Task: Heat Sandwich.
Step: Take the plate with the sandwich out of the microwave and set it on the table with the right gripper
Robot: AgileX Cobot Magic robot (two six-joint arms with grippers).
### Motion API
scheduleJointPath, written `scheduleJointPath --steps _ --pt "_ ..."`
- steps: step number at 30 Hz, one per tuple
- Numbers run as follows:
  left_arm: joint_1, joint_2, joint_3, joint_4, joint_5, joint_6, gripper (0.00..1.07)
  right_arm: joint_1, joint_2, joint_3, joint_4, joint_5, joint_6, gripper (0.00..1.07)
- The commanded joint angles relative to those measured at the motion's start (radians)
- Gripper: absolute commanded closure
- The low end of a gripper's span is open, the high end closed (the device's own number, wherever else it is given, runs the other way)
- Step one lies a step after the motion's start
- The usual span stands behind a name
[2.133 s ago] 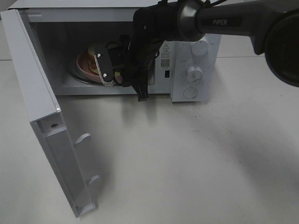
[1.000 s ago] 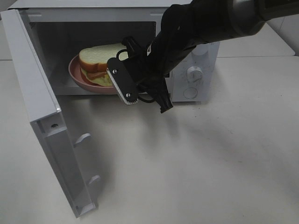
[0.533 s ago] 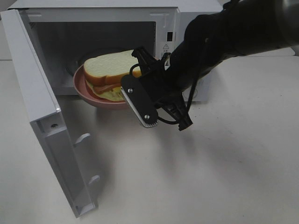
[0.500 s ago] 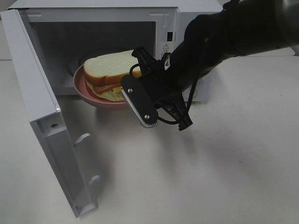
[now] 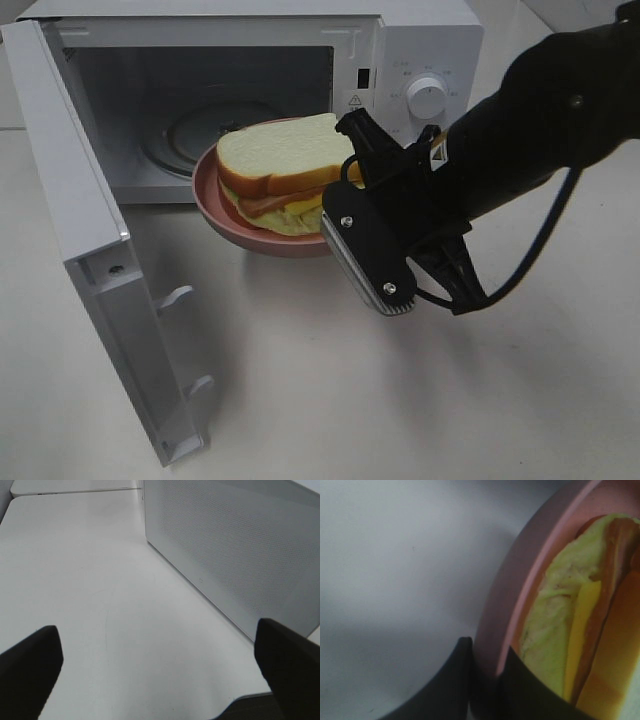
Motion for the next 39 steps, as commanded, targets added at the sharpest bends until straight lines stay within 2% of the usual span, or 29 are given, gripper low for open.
scheduleJointPath --steps 1,17,33,37,39 --pt "0.002 -0.016 0.001 0.000 -0.014 -0.003 0.07 -0.004 -0.066 0.038 -0.004 -0.033 0.013 1.07" --pt "0.002 -0.016 0.001 0.000 -0.014 -0.003 0.07 -0.004 -0.327 0.232 -0.007 -0.025 0.094 1.07" --pt "0.002 -0.016 0.001 0.000 -0.014 -0.003 0.07 -0.004 -0.538 0.336 -0.073 0.106 0.197 1.07" --pt "0.002 -0.016 0.001 0.000 -0.014 -0.003 0.07 -0.004 -0.573 0.340 -0.104 0.163 0.272 1.07" --pt "0.002 -0.016 0.001 0.000 -0.014 -0.003 0.07 -0.004 -0.590 0.340 -0.159 0.190 0.358 1.07"
